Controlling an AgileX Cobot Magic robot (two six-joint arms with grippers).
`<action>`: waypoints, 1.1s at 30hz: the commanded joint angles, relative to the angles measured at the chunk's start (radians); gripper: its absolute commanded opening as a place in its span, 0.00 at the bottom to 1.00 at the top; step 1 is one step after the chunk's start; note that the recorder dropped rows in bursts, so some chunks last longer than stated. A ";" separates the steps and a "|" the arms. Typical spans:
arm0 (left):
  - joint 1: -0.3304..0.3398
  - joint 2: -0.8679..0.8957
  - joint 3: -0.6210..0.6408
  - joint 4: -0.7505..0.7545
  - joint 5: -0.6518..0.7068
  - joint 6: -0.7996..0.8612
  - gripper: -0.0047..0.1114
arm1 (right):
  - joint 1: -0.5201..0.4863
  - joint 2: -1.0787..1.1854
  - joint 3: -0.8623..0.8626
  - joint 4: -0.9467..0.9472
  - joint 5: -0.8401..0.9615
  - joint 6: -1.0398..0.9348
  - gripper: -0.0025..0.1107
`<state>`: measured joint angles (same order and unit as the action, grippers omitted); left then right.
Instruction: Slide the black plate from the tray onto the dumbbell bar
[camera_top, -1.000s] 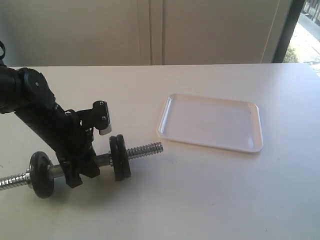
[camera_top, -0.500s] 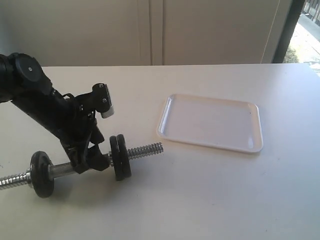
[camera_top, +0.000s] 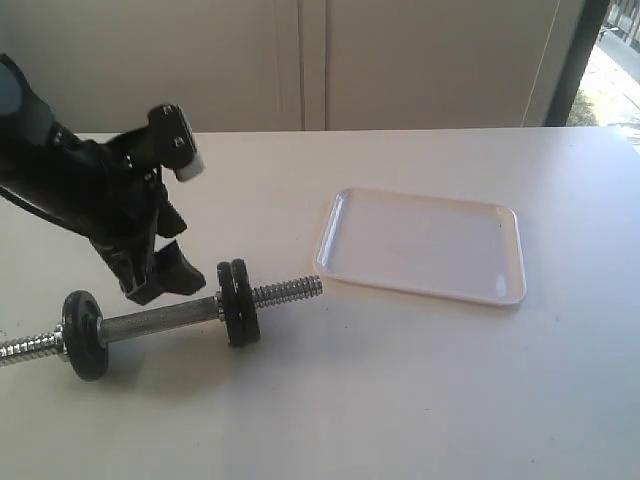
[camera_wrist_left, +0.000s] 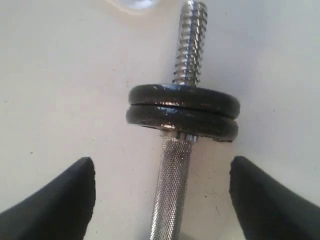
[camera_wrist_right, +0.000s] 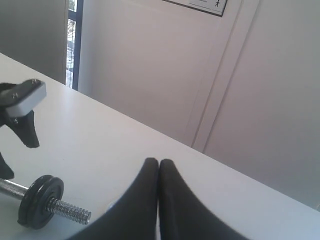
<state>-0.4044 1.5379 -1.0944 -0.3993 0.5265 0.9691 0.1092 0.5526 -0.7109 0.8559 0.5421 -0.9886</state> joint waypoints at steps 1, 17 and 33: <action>-0.002 -0.134 -0.001 -0.008 0.027 -0.185 0.59 | 0.003 -0.003 0.003 0.003 -0.013 -0.001 0.02; -0.002 -0.364 -0.001 -0.010 0.017 -0.392 0.04 | 0.003 -0.003 0.003 0.003 -0.013 -0.001 0.02; -0.002 -0.364 -0.001 -0.010 0.017 -0.390 0.04 | 0.003 -0.003 0.003 0.003 -0.013 -0.001 0.02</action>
<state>-0.4044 1.1851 -1.0944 -0.3993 0.5338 0.5855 0.1092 0.5526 -0.7109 0.8559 0.5421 -0.9886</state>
